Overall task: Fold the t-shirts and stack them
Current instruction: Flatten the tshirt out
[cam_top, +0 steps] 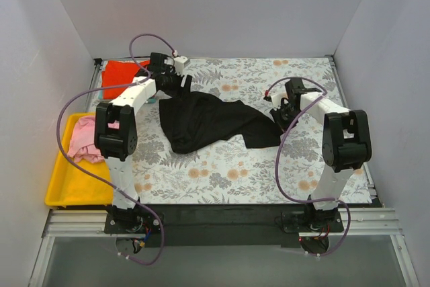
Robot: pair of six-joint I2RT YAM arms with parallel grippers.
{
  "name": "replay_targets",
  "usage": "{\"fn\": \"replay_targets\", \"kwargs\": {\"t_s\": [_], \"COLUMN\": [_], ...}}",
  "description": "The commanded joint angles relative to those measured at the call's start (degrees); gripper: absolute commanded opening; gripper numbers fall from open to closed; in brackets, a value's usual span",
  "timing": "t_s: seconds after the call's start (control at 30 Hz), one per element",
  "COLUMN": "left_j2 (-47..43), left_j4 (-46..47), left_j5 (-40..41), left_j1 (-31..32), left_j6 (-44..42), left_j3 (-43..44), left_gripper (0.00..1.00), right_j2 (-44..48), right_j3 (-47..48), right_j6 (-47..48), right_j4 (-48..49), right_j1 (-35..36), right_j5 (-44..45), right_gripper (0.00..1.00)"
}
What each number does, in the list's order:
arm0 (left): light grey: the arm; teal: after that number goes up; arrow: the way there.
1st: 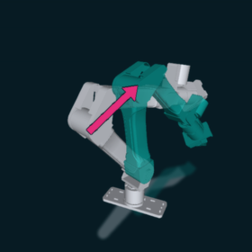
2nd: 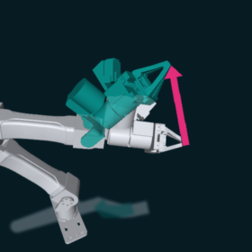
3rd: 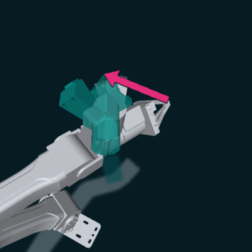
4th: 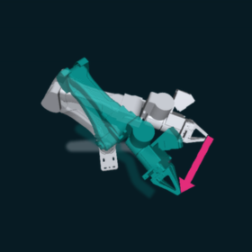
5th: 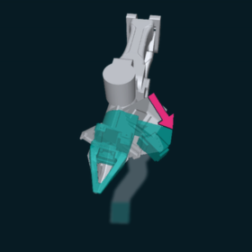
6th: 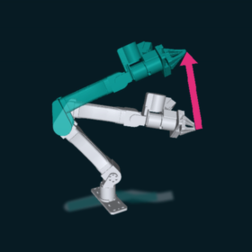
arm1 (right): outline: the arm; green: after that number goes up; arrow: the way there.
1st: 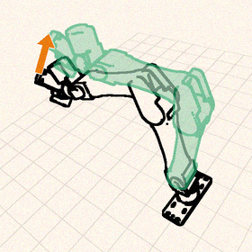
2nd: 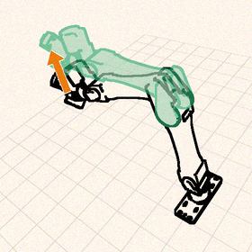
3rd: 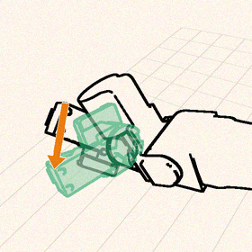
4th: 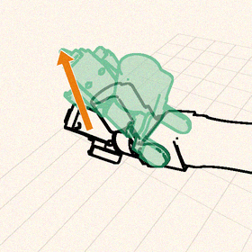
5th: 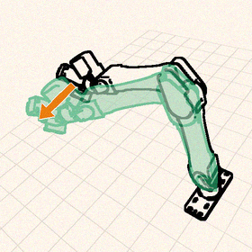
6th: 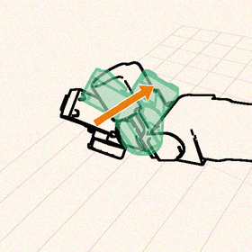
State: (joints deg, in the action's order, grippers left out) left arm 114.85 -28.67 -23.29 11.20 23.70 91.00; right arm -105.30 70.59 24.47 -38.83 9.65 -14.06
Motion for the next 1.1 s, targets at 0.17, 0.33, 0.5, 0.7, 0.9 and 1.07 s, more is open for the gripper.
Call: {"fn": "replay_targets", "kwargs": {"t_s": [0.17,0.33,0.5,0.7,0.9,1.07], "left_j2": [12.58,15.85,8.04,-9.44,-27.64,-38.80], "left_j4": [-4.20,-7.90,-3.87,-5.60,-18.78,-30.45], "left_j5": [-3.07,-3.17,1.40,3.86,10.35,15.55], "left_j1": [1.89,2.51,1.19,-0.92,-1.79,-2.06], "left_j6": [5.74,6.88,6.97,2.33,-5.76,-12.18], "left_j3": [14.54,19.48,16.59,3.77,-16.79,-30.87], "left_gripper": [0.68,0.12,0.00,0.00,0.00,0.00], "right_j2": [3.17,4.22,5.54,9.84,14.32,17.66], "right_j3": [-0.89,-0.89,-0.45,-0.89,-4.49,-8.00], "right_j6": [1.63,1.98,2.95,5.50,9.89,14.20], "right_j4": [-2.57,-3.09,-4.67,-7.49,-10.47,-12.76], "right_j1": [-3.06,-3.85,-6.66,-9.12,-12.81,-13.60], "right_j5": [-1.93,-2.46,-3.51,-3.25,-1.24,1.84], "right_gripper": [0.01,0.01,0.01,0.01,0.01,0.01]}}
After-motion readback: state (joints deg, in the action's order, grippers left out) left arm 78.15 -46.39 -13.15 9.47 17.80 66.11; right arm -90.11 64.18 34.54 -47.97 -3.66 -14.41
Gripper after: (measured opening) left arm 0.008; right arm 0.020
